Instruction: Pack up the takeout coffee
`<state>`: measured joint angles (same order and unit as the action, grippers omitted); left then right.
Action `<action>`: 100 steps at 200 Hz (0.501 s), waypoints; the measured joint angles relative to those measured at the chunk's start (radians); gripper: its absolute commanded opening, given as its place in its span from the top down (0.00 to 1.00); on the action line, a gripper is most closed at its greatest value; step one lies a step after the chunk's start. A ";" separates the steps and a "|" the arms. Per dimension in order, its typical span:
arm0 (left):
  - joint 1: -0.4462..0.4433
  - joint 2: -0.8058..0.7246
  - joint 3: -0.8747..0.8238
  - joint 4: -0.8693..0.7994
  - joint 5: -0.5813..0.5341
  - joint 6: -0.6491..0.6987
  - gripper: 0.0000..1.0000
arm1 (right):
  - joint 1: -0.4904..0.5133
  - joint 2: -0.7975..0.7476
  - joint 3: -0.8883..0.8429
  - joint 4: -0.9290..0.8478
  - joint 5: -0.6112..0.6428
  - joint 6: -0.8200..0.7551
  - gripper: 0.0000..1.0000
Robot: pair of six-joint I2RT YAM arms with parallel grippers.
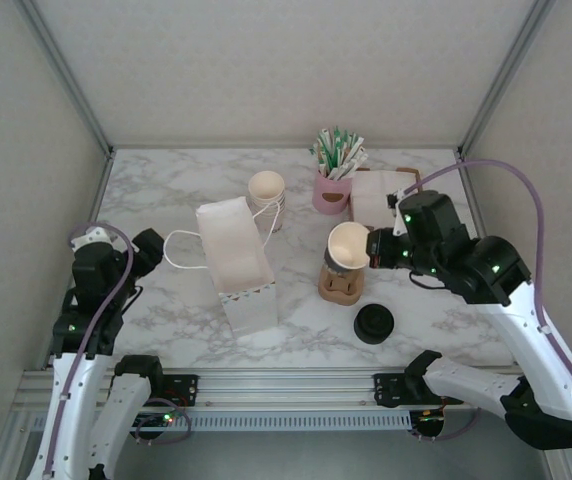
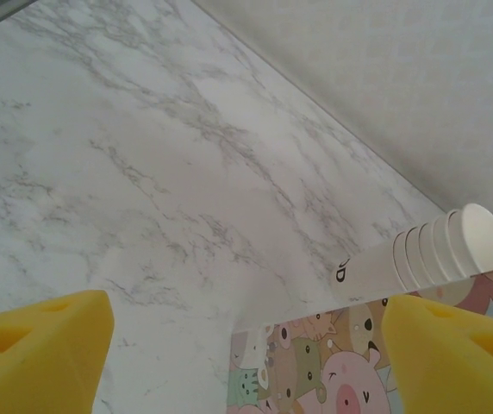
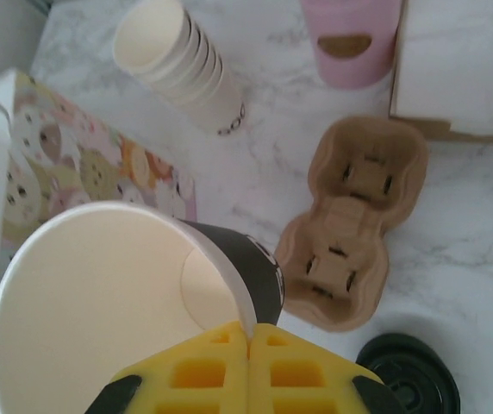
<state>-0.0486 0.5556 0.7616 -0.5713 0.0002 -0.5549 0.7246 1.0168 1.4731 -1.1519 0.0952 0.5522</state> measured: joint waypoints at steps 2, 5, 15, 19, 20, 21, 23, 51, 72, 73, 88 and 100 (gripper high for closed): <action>0.000 -0.001 -0.001 0.002 0.001 0.001 0.18 | 0.003 -0.001 -0.006 0.000 -0.002 0.000 1.00; 0.000 -0.003 -0.003 0.005 0.003 0.002 0.18 | 0.014 -0.004 -0.018 0.000 -0.006 0.000 1.00; 0.000 -0.008 -0.010 0.016 0.013 0.003 0.18 | 0.043 -0.011 -0.051 0.003 -0.014 -0.003 1.00; 0.000 -0.010 -0.011 0.019 0.018 0.005 0.18 | 0.056 -0.013 -0.063 0.003 -0.018 -0.003 1.00; 0.000 -0.010 -0.011 0.020 0.019 0.005 0.17 | 0.058 -0.013 -0.065 0.003 -0.018 -0.003 1.00; 0.000 -0.011 -0.012 0.020 0.019 0.005 0.18 | 0.062 -0.014 -0.069 0.003 -0.018 -0.003 1.00; 0.000 -0.011 -0.013 0.021 0.020 0.005 0.18 | 0.068 -0.014 -0.074 0.003 -0.018 -0.003 1.00; 0.000 -0.015 -0.018 0.023 0.029 0.007 0.18 | 0.136 -0.020 -0.112 0.004 -0.010 -0.002 1.00; 0.000 -0.020 -0.022 0.026 0.029 0.010 0.18 | 0.170 -0.033 -0.136 0.004 -0.010 0.005 1.00; 0.000 -0.020 -0.022 0.026 0.029 0.010 0.18 | 0.171 -0.033 -0.137 0.004 -0.010 0.006 1.00; 0.000 -0.021 -0.022 0.029 0.029 0.010 0.18 | 0.202 -0.032 -0.155 0.006 -0.010 0.017 1.00; 0.000 -0.021 -0.022 0.029 0.029 0.010 0.18 | 0.234 -0.027 -0.173 0.010 -0.007 0.028 1.00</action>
<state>-0.0486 0.5346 0.7399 -0.5426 0.0292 -0.5453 0.9588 0.9901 1.3003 -1.1416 0.0879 0.5800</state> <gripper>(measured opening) 0.821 0.050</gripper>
